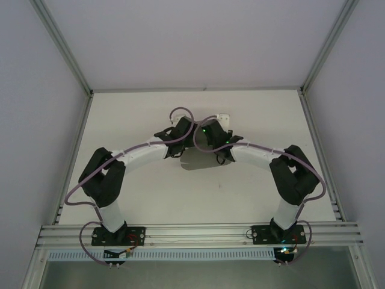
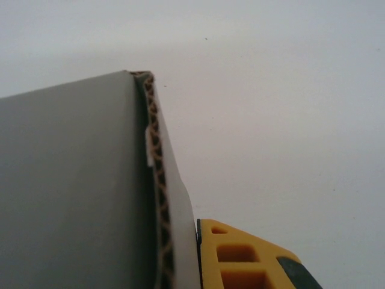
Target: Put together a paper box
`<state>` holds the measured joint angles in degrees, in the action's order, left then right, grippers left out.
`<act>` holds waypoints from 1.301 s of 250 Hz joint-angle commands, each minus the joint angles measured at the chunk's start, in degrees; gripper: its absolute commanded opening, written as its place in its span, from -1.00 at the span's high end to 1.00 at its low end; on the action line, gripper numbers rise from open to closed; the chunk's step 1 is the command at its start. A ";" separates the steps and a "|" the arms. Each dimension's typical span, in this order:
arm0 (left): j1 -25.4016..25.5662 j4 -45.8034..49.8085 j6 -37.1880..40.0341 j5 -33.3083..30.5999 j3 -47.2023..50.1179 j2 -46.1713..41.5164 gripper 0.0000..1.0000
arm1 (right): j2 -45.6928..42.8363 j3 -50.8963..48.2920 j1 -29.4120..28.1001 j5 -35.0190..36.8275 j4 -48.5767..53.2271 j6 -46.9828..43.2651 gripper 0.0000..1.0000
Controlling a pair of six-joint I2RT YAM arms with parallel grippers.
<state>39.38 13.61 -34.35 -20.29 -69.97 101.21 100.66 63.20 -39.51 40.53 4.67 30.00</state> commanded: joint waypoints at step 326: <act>-0.32 52.91 73.67 14.19 -27.54 11.09 1.00 | -46.76 -14.59 15.55 -22.12 35.88 0.21 -1.00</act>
<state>36.34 57.39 34.46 1.48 -93.01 105.34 55.37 49.54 -26.09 16.60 32.32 29.04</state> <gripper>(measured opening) 0.087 0.998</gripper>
